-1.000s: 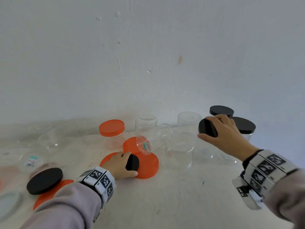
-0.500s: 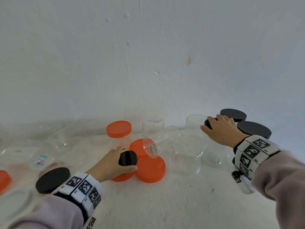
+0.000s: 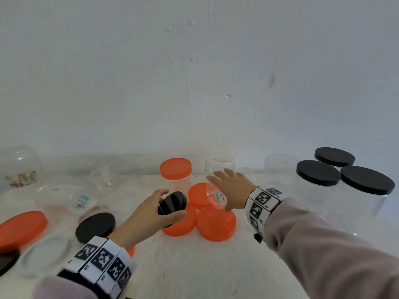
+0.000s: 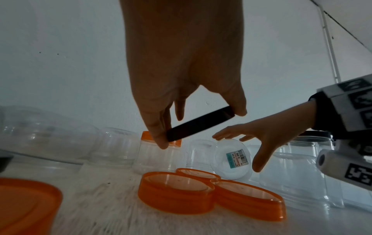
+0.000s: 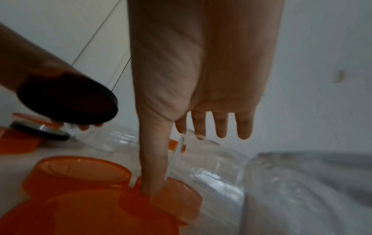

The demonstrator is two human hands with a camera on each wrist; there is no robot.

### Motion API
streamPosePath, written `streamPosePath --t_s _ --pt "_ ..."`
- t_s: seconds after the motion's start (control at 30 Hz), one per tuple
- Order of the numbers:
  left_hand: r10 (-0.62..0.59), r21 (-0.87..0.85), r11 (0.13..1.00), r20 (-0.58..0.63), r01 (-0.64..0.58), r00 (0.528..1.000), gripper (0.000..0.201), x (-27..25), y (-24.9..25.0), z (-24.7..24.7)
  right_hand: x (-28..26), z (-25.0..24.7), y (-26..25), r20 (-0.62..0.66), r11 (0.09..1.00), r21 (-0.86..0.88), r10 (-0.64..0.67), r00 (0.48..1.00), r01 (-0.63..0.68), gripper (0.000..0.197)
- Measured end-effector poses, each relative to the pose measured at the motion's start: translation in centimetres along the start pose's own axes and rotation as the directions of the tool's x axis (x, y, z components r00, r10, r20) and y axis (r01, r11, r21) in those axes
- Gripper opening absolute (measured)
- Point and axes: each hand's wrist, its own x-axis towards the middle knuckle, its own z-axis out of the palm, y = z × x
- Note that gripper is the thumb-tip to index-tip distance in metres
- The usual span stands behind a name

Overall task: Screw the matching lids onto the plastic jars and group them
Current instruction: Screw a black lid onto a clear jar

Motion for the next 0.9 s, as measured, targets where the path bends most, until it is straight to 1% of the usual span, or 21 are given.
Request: streamPosePath --t_s 0.07,0.17,0.27,0.4,0.47,0.57,0.63,0.7,0.73,0.8,0.83,0.9 --pt "-0.007 -0.006 1.000 0.001 0.007 1.000 0.110 -0.4 -0.3 -0.1 0.2 0.5 -0.3 -0.009 0.999 -0.046 0.007 1.000 -0.007 0.098" --pt "-0.018 -0.007 1.000 0.004 0.018 1.000 0.108 -0.8 -0.6 -0.2 0.2 0.6 -0.5 -0.037 0.998 -0.068 0.002 0.999 -0.004 0.083" --pt "-0.025 -0.026 0.999 -0.007 0.025 1.000 0.104 -1.1 -0.7 -0.2 -0.1 0.2 -0.8 -0.051 0.990 -0.138 -0.009 0.999 0.002 0.089" --pt "-0.024 -0.062 0.998 -0.069 0.020 0.997 0.081 -1.3 -0.7 -0.1 -0.9 0.0 -1.5 -0.148 0.987 -0.160 -0.005 0.989 -0.019 0.095" --pt "-0.037 -0.114 0.993 -0.102 0.025 0.994 0.074 -1.1 -0.9 -0.2 -1.6 -0.6 -2.0 -0.195 0.990 -0.140 0.001 0.981 -0.029 0.100" --pt "-0.074 -0.225 0.974 -0.139 0.041 0.987 0.075 -1.1 -1.0 -0.5 -3.0 -1.9 -2.7 -0.287 0.999 -0.005 0.031 0.957 -0.034 0.098" --pt "-0.106 -0.322 0.945 -0.165 0.048 0.981 0.075 -1.3 -0.9 -0.8 -4.2 -2.8 -3.1 -0.358 0.988 0.149 0.082 0.930 -0.030 0.093" --pt "-0.131 -0.404 0.913 -0.172 0.051 0.976 0.069 -1.7 -0.6 -1.3 -5.2 -3.4 -3.4 -0.420 0.949 0.314 0.151 0.895 -0.013 0.090" --pt "-0.140 -0.429 0.902 -0.172 0.053 0.975 0.063 -1.9 -0.5 -1.5 -5.6 -3.6 -3.5 -0.438 0.914 0.405 0.195 0.878 -0.001 0.091" --pt "-0.156 -0.457 0.887 -0.181 0.057 0.971 0.050 -2.4 -0.1 -2.1 -6.3 -3.8 -3.7 -0.429 0.803 0.596 0.295 0.854 0.021 0.092" --pt "-0.159 -0.467 0.883 -0.190 0.053 0.969 0.046 -2.6 0.0 -2.4 -6.5 -3.9 -3.9 -0.402 0.737 0.676 0.338 0.851 0.027 0.092" --pt "-0.159 -0.479 0.876 -0.203 0.043 0.966 0.042 -3.1 0.2 -2.9 -6.9 -3.8 -4.1 -0.314 0.604 0.796 0.382 0.869 0.022 0.090"
